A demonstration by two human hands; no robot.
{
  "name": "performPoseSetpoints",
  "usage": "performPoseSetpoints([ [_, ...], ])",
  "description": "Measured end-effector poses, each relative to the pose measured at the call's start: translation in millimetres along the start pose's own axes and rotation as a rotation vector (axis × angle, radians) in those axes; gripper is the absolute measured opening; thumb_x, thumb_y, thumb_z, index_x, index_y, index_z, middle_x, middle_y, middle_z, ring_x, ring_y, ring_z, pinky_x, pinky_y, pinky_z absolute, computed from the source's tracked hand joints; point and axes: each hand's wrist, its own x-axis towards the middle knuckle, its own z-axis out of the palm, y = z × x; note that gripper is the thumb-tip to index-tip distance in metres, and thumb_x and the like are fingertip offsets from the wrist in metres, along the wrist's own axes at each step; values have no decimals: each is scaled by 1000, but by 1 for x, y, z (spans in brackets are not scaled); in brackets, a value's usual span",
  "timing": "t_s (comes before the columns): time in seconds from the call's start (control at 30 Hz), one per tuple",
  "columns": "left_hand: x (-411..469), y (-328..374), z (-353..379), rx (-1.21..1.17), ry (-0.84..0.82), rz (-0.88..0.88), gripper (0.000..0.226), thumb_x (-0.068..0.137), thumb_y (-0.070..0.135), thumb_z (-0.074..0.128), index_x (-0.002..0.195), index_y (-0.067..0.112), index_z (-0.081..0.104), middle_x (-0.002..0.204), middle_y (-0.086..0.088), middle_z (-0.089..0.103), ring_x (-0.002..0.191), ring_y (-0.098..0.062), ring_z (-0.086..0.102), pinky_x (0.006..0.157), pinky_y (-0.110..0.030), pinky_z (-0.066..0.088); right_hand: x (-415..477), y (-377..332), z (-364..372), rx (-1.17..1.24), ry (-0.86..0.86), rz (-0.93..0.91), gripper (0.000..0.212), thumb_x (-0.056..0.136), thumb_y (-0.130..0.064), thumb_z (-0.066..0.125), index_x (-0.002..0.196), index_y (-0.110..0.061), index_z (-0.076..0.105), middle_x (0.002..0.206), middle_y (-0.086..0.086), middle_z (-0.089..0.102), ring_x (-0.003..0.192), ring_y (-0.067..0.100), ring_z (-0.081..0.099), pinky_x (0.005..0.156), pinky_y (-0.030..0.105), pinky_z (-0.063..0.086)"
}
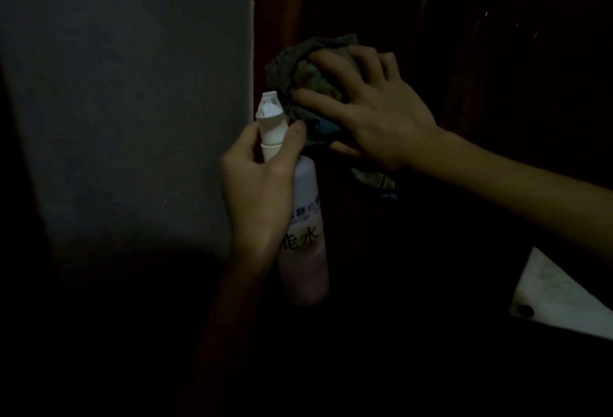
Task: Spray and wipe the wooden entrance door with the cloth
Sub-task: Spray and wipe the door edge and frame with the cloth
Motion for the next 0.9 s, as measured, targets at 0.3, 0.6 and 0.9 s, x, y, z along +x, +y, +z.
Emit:
performPoseSetpoints([
  [0.3,-28,-32,-20,66,14,35,6,85,22,69,81,23,65,75,9,65,71,2,61,67,-20,51,-46,-54,34,6,44,41,77,86,-54,63,150,-33,26,153,14,16,129,38,22,98,52,34],
  [0.6,-74,-60,-24,132,71,-101,28,91,10,69,81,35,61,64,31,65,66,14,61,63,-7,46,-77,-93,44,33,73,26,57,94,-37,51,147,-30,30,150,17,27,123,38,31,94,48,39],
  [0.9,-128,-73,-32,159,129,-274,38,100,9,61,75,37,55,55,41,57,61,23,57,59,-1,41,-125,-152,57,227,-112,-20,53,92,-32,58,140,-19,39,127,15,56,104,33,59,74,39,53],
])
